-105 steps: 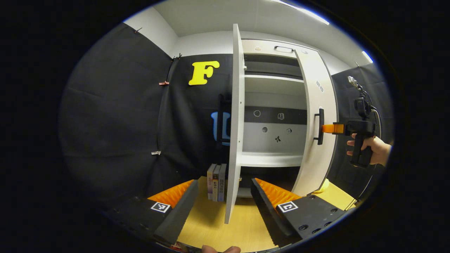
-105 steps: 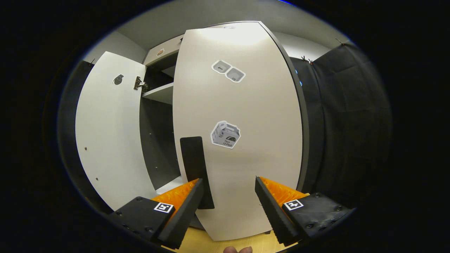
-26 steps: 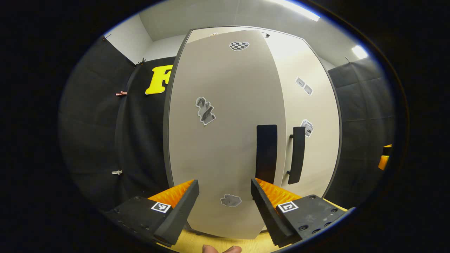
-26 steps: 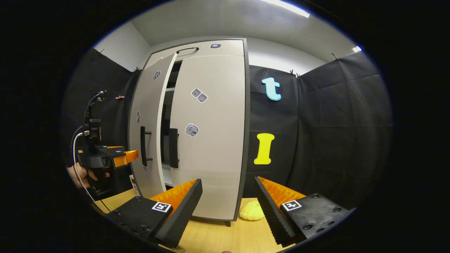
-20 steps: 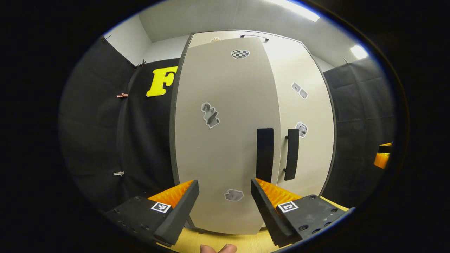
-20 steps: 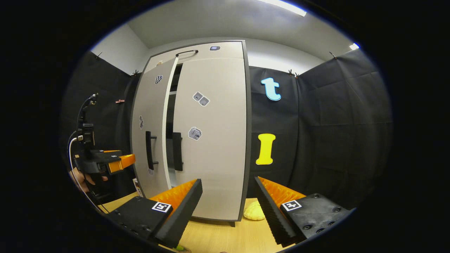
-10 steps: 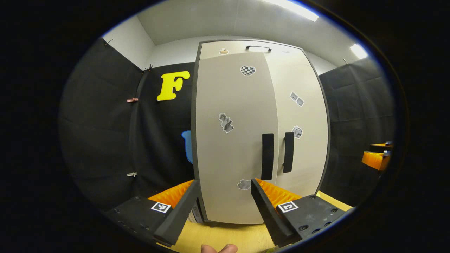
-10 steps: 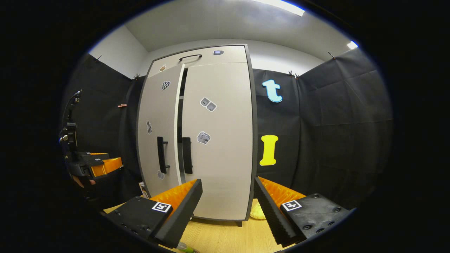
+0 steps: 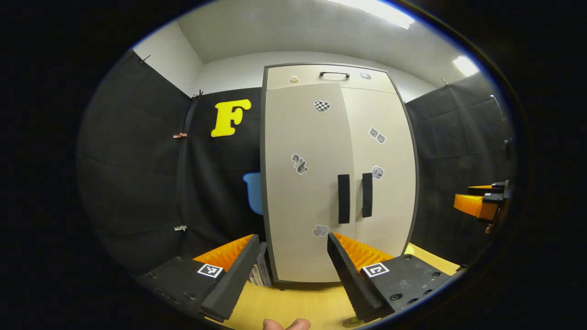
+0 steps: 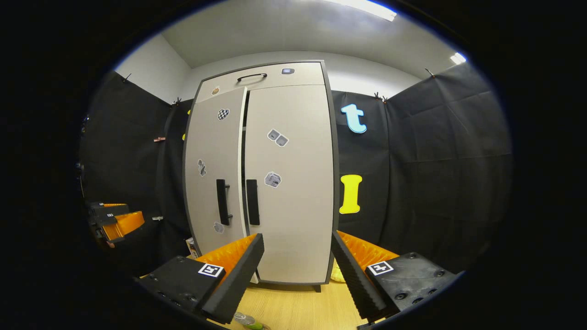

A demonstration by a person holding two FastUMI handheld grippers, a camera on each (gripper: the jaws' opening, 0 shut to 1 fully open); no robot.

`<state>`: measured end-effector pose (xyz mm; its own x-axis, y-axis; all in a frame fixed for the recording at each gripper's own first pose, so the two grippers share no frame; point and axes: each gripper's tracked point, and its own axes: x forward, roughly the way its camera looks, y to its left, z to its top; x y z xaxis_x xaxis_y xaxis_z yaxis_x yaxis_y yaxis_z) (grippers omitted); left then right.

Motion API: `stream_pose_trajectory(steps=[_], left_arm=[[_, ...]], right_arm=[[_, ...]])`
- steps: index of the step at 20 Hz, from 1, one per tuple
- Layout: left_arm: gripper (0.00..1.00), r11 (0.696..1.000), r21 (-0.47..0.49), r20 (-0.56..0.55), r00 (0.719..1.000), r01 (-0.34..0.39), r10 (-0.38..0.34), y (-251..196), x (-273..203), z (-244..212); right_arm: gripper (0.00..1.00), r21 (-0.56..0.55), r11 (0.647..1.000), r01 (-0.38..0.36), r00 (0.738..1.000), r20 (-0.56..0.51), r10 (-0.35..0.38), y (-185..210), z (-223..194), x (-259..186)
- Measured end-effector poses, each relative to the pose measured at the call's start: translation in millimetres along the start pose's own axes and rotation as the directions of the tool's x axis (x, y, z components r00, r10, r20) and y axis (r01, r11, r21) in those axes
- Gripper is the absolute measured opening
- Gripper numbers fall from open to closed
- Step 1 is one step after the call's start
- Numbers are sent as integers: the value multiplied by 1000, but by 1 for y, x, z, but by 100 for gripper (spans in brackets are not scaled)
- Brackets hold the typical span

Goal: Grasp the bottle in the cabinet with the left hand and place it on the coaster, then close the right door with the right hand and the left door with the left hand.

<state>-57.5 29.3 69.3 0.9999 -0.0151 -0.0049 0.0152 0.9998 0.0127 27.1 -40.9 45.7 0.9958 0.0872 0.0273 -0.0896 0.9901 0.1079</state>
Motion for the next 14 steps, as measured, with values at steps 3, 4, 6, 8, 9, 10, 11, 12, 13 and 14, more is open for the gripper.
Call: stream_pose_trajectory(steps=[3,4,6,8,9,10,11,12,13,14], left_arm=[[94,1000,-9,-11,1000,5,-5,2,-14,-3],[95,1000,-8,-10,1000,1,-1,3,-18,-4],[95,1000,-9,-9,1000,-3,2,4,-24,-3],[95,1000,-9,-7,1000,-10,10,7,-29,-3],[95,1000,-11,-8,1000,-17,17,9,-29,-2],[95,1000,-13,-11,1000,-20,20,10,-31,-4],[95,1000,-13,-11,1000,-26,26,11,-31,-4],[95,999,-8,-10,999,-31,31,12,-33,-5],[95,999,-1,-9,999,-38,38,14,-34,-3],[95,999,4,-7,999,-40,40,14,-34,-4]], right_arm=[[98,-4,1000,1,1000,5,-1,6,2,-9],[98,-5,1000,3,1000,7,-3,7,2,-12],[97,-3,1000,4,1000,5,-4,9,1,-16],[98,-2,1000,7,1000,0,-7,9,0,-18],[98,-1,1000,9,1000,-3,-9,9,0,-19],[98,2,1000,10,1000,-3,-10,9,0,-21],[98,2,1000,13,1000,-3,-13,9,0,-21],[98,-1,1000,15,1000,-3,-15,9,0,-22],[98,-6,1000,17,1000,-3,-17,10,-1,-22],[98,-10,1000,19,1000,-5,-19,10,-2,-23]])
